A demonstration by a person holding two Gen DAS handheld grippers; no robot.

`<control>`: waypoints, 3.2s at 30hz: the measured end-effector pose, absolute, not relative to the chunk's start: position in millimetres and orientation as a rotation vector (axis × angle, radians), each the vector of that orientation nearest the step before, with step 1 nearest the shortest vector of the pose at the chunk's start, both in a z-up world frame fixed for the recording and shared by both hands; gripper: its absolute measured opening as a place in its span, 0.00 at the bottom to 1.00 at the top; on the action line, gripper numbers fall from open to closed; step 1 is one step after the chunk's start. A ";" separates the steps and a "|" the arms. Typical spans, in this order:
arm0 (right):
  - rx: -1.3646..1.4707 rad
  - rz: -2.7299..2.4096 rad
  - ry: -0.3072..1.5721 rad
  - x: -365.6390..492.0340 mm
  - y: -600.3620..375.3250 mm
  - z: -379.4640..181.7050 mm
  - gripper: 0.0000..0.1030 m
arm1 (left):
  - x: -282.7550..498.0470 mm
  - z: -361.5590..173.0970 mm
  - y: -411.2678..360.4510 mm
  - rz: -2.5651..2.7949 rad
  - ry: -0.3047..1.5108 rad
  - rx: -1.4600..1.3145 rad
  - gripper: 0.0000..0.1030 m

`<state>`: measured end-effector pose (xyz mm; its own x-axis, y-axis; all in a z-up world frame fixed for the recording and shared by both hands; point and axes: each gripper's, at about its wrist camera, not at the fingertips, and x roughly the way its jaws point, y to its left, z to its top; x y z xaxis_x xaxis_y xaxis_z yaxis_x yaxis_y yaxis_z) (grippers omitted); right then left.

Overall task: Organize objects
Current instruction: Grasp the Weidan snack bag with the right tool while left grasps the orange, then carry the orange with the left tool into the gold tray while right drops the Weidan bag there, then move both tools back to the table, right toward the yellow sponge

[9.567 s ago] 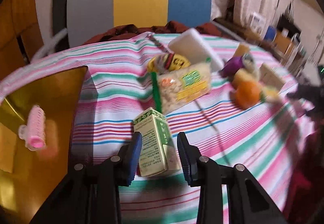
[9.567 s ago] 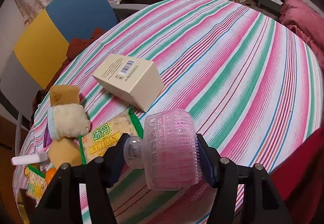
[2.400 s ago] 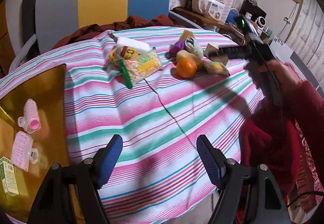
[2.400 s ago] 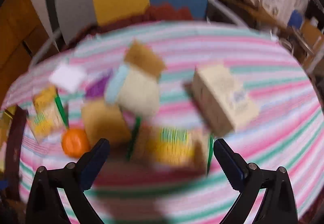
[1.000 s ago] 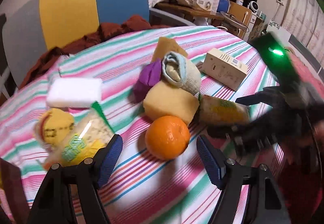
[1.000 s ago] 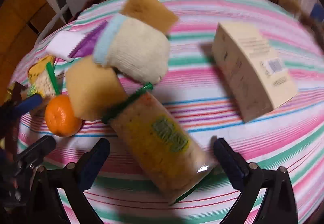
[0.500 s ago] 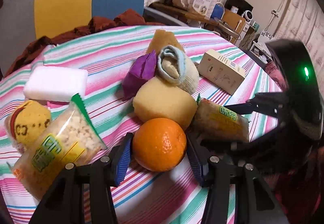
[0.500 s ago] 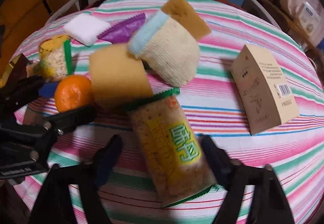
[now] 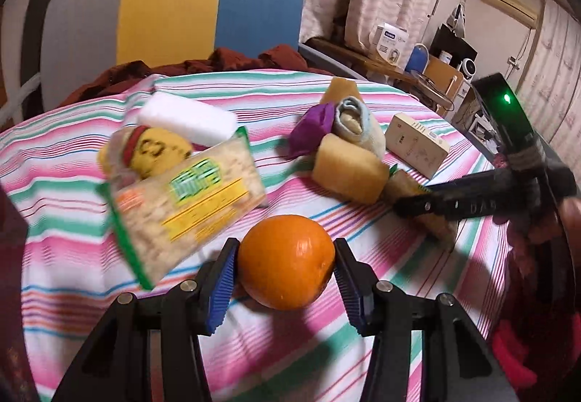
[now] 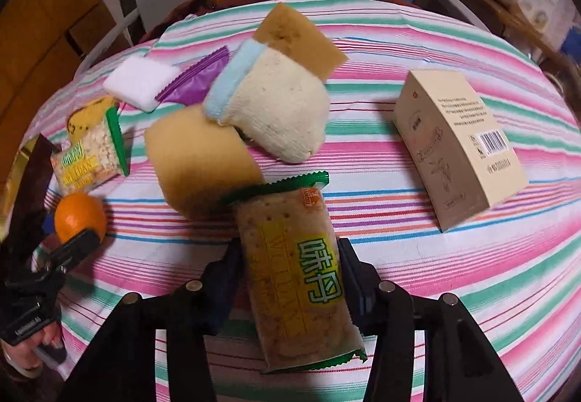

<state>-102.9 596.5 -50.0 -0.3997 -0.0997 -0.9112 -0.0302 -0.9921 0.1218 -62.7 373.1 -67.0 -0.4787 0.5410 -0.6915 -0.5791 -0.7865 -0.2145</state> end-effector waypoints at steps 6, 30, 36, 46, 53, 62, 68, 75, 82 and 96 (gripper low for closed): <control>1.692 -2.619 -0.329 -97.1 607.4 -41.9 0.49 | -49.1 -64.7 362.3 2.254 0.109 -0.996 0.50; 1.386 -2.320 -0.894 -48.4 481.5 -9.7 0.49 | 25.7 -17.2 260.5 2.195 -0.109 -0.935 0.50; 1.308 -2.233 -0.905 -48.6 428.5 9.4 0.49 | 29.7 -2.5 199.8 2.291 -0.188 -0.926 0.50; 1.291 -2.109 -0.716 -60.2 300.4 27.3 0.49 | 10.5 -19.6 106.5 2.367 -0.235 -1.092 0.50; 1.350 -2.107 -0.635 -67.7 240.2 11.8 0.50 | 2.9 -40.8 75.8 2.385 -0.235 -1.185 0.50; 1.384 -2.277 -0.455 -68.1 211.0 1.2 0.56 | 0.3 -51.8 66.2 2.402 -0.177 -1.260 0.50; 1.315 -2.349 -0.442 -63.4 219.2 17.1 0.74 | 7.0 -40.4 60.6 2.501 -0.173 -1.219 0.63; 1.269 -2.393 -0.457 -53.1 232.1 29.1 0.80 | 20.0 -12.9 49.8 2.675 -0.153 -1.057 0.70; 1.298 -2.427 -0.455 -47.9 246.2 27.3 0.85 | 10.6 -15.6 41.2 2.629 -0.297 -1.123 0.75; 1.449 -2.536 -0.492 -41.5 331.5 5.5 0.91 | 33.0 -7.5 78.6 2.516 -0.243 -1.044 0.75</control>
<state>-41.5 331.5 5.5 -0.5091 -0.3138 -0.8015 -0.0085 -0.9293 0.3692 33.0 78.6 -7.5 -0.6390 0.4288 -0.6386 -0.2989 -0.9034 -0.3075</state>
